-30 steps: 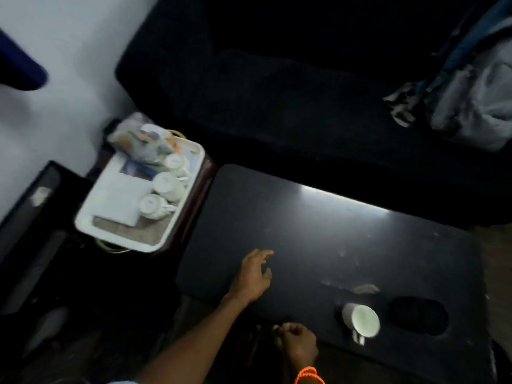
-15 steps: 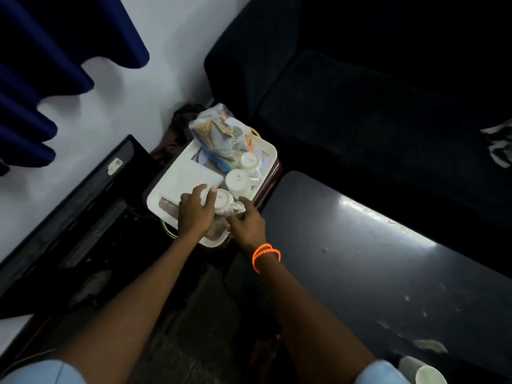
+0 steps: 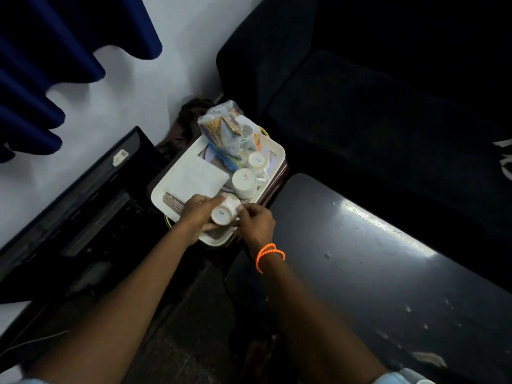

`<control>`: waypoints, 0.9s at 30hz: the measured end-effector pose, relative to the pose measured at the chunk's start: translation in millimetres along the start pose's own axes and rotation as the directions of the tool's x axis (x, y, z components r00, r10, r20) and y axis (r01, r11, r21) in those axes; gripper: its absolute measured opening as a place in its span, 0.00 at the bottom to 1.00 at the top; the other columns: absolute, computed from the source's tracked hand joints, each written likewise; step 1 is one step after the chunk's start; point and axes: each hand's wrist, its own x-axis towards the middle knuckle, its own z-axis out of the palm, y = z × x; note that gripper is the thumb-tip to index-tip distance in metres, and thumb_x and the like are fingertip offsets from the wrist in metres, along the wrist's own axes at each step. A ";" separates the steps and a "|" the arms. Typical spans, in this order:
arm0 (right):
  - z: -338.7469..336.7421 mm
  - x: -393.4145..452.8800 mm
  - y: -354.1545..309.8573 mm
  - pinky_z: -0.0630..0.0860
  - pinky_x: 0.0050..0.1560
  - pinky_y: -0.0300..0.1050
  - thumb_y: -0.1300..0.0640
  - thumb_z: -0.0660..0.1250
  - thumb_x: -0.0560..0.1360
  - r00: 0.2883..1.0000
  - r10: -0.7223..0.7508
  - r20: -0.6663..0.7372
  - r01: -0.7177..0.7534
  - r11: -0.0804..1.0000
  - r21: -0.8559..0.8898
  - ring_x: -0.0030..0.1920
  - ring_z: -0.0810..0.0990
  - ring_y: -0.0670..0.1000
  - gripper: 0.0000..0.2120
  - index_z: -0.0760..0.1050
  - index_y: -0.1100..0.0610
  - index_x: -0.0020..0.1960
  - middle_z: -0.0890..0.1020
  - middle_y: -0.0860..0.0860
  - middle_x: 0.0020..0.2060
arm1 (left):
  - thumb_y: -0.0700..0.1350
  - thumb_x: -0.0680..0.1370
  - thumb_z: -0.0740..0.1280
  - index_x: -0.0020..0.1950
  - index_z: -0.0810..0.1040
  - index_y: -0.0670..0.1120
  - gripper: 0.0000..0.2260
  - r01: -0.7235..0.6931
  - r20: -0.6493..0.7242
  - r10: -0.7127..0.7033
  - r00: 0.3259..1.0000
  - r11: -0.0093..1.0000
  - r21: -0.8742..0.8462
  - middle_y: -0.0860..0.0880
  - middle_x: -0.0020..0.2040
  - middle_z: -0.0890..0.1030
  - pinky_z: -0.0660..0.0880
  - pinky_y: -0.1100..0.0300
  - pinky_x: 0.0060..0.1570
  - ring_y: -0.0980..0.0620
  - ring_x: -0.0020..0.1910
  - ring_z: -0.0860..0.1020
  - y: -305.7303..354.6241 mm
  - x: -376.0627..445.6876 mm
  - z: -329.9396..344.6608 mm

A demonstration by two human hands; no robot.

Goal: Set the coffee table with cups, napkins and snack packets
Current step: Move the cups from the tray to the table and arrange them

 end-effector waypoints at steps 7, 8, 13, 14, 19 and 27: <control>-56.3 -48.1 35.1 0.85 0.39 0.52 0.60 0.70 0.75 0.992 -0.023 -0.122 0.041 0.988 0.151 0.39 0.85 0.56 0.11 0.78 0.46 0.54 0.85 0.56 0.40 | 0.38 0.67 0.82 0.57 0.78 0.43 0.23 0.010 0.265 -0.037 0.964 0.995 0.102 0.41 0.57 0.85 0.83 0.53 0.55 0.47 0.54 0.85 -12.2 -47.5 20.8; -66.8 -56.2 44.0 0.85 0.39 0.51 0.61 0.70 0.75 0.989 0.009 -0.147 0.021 0.980 0.196 0.38 0.85 0.54 0.14 0.76 0.47 0.57 0.86 0.55 0.39 | 0.36 0.65 0.83 0.58 0.78 0.43 0.25 -0.017 0.272 -0.031 0.962 0.985 0.173 0.41 0.56 0.86 0.83 0.52 0.56 0.46 0.54 0.85 -16.8 -53.7 32.7; -127.0 -89.3 92.6 0.83 0.41 0.51 0.65 0.72 0.74 0.934 0.201 -0.296 -0.081 0.925 0.371 0.37 0.85 0.49 0.15 0.78 0.51 0.57 0.88 0.53 0.39 | 0.29 0.63 0.80 0.60 0.78 0.40 0.27 -0.142 0.441 -0.033 0.897 0.922 0.359 0.37 0.57 0.85 0.79 0.47 0.62 0.45 0.53 0.84 -52.6 -85.2 106.2; -139.9 -95.1 101.5 0.83 0.43 0.51 0.66 0.73 0.73 0.921 0.233 -0.312 -0.100 0.916 0.388 0.39 0.86 0.51 0.13 0.80 0.53 0.55 0.88 0.53 0.40 | 0.29 0.62 0.79 0.61 0.78 0.40 0.29 -0.175 0.478 -0.036 0.878 0.904 0.390 0.39 0.57 0.85 0.79 0.48 0.61 0.46 0.53 0.84 -60.6 -90.4 120.2; -195.4 -132.5 153.3 0.83 0.46 0.52 0.61 0.78 0.68 0.844 0.318 -0.433 -0.179 0.927 0.331 0.41 0.86 0.52 0.05 0.83 0.56 0.42 0.88 0.53 0.37 | 0.33 0.61 0.82 0.63 0.82 0.46 0.32 -0.426 0.637 -0.003 0.771 0.741 0.519 0.48 0.56 0.87 0.81 0.51 0.62 0.49 0.58 0.84 -111.5 -120.8 181.7; -217.1 -195.7 228.0 0.83 0.51 0.49 0.58 0.79 0.67 0.751 0.458 -0.475 -0.315 0.882 0.352 0.42 0.87 0.45 0.03 0.86 0.53 0.38 0.89 0.47 0.38 | 0.38 0.66 0.80 0.61 0.84 0.46 0.23 -0.747 0.836 0.061 0.546 0.488 0.452 0.50 0.59 0.85 0.77 0.56 0.63 0.53 0.60 0.82 -190.2 -164.8 230.5</control>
